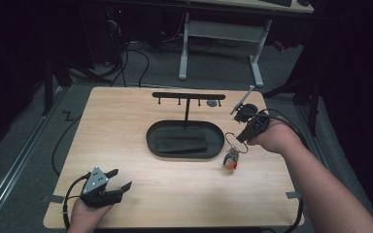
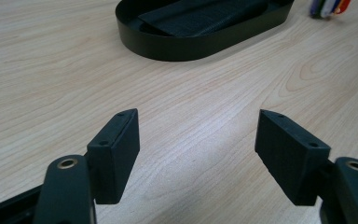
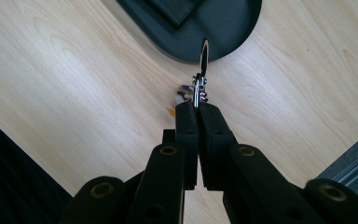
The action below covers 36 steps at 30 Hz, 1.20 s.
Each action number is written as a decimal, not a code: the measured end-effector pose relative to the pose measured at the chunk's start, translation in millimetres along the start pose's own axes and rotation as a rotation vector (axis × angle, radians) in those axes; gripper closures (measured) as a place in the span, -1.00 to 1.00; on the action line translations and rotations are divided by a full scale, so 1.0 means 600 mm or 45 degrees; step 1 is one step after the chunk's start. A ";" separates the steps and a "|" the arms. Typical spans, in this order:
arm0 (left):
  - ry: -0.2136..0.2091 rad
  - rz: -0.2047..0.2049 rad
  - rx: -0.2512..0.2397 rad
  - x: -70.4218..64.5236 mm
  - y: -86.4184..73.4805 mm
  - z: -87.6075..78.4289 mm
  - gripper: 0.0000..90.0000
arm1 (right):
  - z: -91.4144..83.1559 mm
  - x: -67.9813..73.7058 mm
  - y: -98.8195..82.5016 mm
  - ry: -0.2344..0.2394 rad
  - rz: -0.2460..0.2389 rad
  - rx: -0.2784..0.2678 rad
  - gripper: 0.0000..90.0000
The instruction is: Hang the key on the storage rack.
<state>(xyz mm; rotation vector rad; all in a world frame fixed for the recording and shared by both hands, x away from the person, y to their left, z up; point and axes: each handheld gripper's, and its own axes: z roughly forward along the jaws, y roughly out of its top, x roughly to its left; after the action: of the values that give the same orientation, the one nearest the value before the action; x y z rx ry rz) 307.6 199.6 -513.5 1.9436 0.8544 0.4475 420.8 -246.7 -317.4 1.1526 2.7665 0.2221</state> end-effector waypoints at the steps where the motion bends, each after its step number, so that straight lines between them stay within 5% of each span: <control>1: 0.000 0.000 0.000 0.000 0.000 0.000 -0.31 | 0.000 0.000 0.000 0.000 0.000 0.000 0.96; 18: -0.012 0.014 -0.007 -0.008 0.002 -0.005 -0.31 | -0.048 -0.008 0.027 -0.014 0.023 -0.065 0.96; 36: -0.028 0.047 0.014 -0.012 0.003 0.005 -0.31 | -0.041 -0.035 0.085 -0.021 0.042 -0.087 0.96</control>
<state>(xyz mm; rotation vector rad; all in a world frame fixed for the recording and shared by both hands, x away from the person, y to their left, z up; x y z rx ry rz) 305.1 192.0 -513.0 1.9737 0.8100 0.4431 466.2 -228.4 -282.5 1.1782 2.7047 0.3065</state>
